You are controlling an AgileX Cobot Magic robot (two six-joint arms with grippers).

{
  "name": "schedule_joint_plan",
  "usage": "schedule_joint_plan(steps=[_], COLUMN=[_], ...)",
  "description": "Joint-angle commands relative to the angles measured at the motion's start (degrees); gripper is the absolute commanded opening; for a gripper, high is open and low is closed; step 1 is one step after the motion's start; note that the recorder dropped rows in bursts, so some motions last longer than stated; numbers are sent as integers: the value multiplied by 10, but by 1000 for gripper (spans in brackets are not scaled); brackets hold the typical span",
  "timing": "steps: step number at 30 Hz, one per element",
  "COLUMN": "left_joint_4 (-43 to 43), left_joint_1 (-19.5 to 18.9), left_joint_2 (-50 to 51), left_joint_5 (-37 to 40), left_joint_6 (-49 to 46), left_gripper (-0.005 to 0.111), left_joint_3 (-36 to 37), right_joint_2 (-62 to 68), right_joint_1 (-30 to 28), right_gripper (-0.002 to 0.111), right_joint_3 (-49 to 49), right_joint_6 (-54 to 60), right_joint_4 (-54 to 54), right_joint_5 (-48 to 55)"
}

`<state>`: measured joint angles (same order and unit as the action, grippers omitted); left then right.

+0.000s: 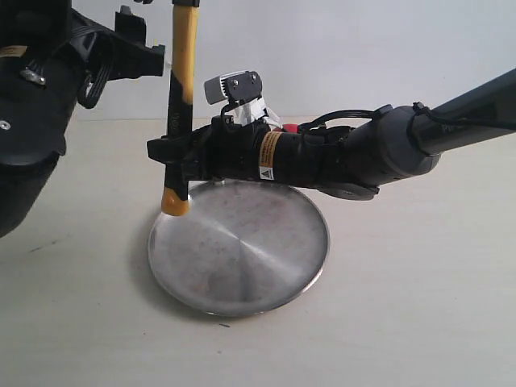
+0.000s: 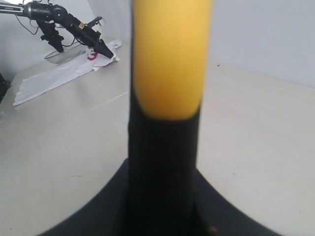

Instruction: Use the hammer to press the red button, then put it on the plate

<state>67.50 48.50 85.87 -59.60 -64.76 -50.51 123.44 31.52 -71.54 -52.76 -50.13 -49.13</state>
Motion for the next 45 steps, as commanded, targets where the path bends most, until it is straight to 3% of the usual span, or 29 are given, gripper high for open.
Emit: schedule_joint_plan(steps=[1,3,5,7,9,12,14,16,19,26,29,34,39,45], left_joint_4=[43,65,60,17,20,51,117,151,185,186,182,202,245,281], left_joint_1=[-35,-86,-167,-272,-348,-423,-455,-463,-463,-463,-463,-463,-463,-473], left_joint_2=[-46,-81,-113,-128,-128,-120,-112,-99,-89,-88,-88,-79,-64,-23], left_joint_5=[54,176,372,605,729,880,1002,1122,1141,1017,1020,1083,1156,1227], left_joint_6=[-10,-17,-20,-8,-8,-46,-134,-204,-233,-228,-221,-259,-318,-396], left_gripper=[81,81,81,81,81,76,61,46,34,15,7,7,21,49], left_joint_3=[-3,-3,-3,-15,-30,-43,-42,-41,-41,-41,-41,-41,-41,-41], right_joint_2=[-14,-14,-14,-14,-14,-14,-14,-14,-14,-14,-14,-14,-14,-14], right_joint_1=[-3,-3,-3,-3,-3,-3,-3,-3,-3,-3,-3,-3,-3,-3], right_gripper=[0,0,0,0,0,0,0,0,0,0,0,0,0,0], right_joint_3=[-4,-4,-4,-4,-4,-4,-4,-4,-4,-4,-4,-4,-4,-4], right_joint_6=[-4,-4,-4,-4,-7,-13,-14,-16,-19,-29,-29,-29,-29,-29], right_joint_4=[-9,-9,-12,-12,-14,-14,-15,-17,-21,-24,-24,-24,-27,-41], right_joint_5=[-16,-16,-16,-16,-16,-16,-16,-16,-16,-16,-16,-16,-16,-16])
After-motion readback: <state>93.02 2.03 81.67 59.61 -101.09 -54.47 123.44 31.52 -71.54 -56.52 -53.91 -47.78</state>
